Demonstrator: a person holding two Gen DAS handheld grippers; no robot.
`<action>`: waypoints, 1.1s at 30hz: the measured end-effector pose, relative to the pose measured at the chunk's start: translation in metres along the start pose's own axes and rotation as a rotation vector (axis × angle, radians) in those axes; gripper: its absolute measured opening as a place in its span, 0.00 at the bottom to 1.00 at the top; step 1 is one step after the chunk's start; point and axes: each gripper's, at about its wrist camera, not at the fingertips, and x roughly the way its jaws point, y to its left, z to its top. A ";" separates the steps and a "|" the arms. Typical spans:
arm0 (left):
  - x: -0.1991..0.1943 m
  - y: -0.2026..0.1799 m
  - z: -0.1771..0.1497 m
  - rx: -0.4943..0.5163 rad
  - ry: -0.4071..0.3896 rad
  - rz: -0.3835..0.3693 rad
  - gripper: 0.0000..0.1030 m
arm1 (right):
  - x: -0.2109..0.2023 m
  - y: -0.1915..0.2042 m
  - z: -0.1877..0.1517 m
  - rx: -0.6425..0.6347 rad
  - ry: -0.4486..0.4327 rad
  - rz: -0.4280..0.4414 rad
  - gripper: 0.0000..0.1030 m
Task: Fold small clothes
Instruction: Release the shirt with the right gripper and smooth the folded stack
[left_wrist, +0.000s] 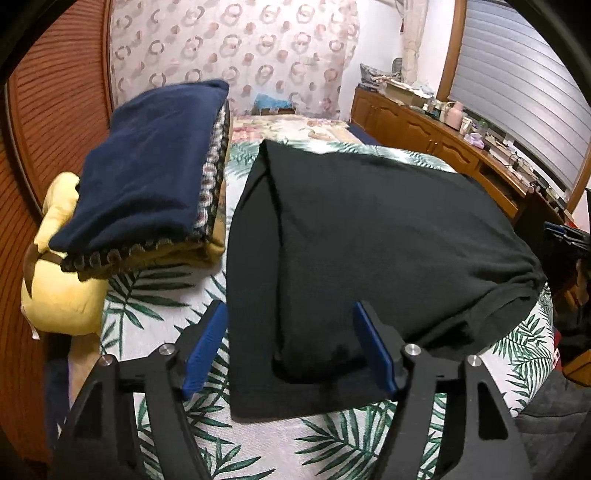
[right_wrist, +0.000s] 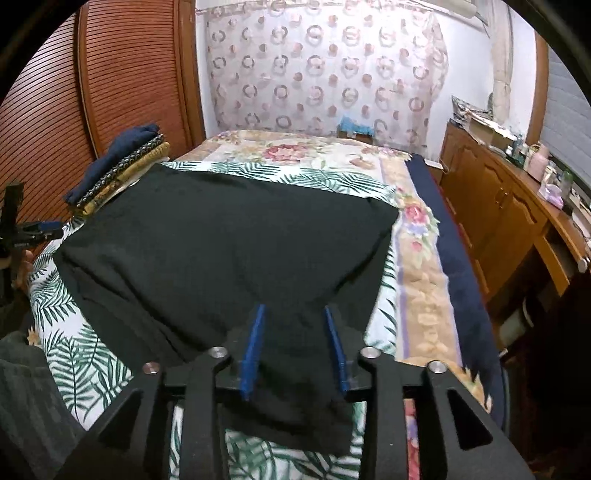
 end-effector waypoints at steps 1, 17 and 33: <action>0.002 0.001 -0.001 -0.003 0.005 0.004 0.69 | 0.005 0.002 -0.005 -0.004 -0.002 0.005 0.47; 0.012 0.014 -0.015 -0.038 0.048 0.036 0.69 | 0.087 0.034 -0.003 -0.047 0.027 0.023 0.49; 0.016 0.011 -0.019 -0.036 0.047 0.065 0.69 | 0.104 0.048 -0.025 -0.052 0.026 -0.002 0.52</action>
